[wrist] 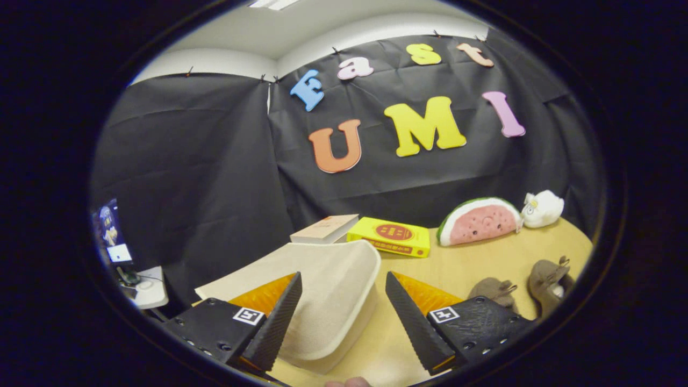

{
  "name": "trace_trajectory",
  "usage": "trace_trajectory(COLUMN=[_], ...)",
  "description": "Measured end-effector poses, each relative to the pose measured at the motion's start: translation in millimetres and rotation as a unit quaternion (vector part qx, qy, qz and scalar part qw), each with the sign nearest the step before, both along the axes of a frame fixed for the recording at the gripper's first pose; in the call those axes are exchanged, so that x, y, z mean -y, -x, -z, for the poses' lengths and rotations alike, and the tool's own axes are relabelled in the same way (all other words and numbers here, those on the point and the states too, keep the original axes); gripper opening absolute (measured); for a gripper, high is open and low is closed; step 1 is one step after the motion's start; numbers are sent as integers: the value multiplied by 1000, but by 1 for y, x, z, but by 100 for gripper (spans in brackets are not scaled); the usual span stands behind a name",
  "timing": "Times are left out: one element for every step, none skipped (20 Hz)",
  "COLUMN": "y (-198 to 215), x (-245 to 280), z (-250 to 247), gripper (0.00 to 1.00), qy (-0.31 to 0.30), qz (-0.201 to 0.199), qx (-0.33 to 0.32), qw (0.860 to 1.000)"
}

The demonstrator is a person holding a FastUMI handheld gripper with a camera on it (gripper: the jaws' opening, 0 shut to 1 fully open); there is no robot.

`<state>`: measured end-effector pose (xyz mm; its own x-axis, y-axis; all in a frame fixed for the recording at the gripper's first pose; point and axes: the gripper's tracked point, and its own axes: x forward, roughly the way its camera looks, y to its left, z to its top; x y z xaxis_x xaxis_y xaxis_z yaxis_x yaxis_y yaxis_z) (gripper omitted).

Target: Open the storage box then place both shoes into the box .Put the left shoe in first, then the right shoe, with the right side of both shoes facing outward in a uniform manner.

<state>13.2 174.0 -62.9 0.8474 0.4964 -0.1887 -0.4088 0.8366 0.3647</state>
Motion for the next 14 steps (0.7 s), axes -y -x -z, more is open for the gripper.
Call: trace_trajectory(y=[1,2,4,3,3,2,2,2,3,0,2,3,6,7], x=[-6,-11,-13,-13,-13,-13,-14,-16,-18,-18,-20,-23,-26,-28], z=[6,10,13,15,22,27,31,32,34,36,37,38,39,38], gripper=[95,95,95,95,95,95,95,95,96,95,96,95,95,95], qy=[-8,-18,-34,-51,-65,-77,-97,-119,-137,-153,-170,-186,-202,-217], qz=[-10,-20,-29,-33,-36,-38,-43,-47,-52,-57,-63,-69,-77,-82], qx=[-10,-19,-29,-41,-55,-70,-85,-100,-114,-128,-142,-158,-172,-183], qw=[1000,999,999,997,996,994,991,987,983,978,973,967,961,955])
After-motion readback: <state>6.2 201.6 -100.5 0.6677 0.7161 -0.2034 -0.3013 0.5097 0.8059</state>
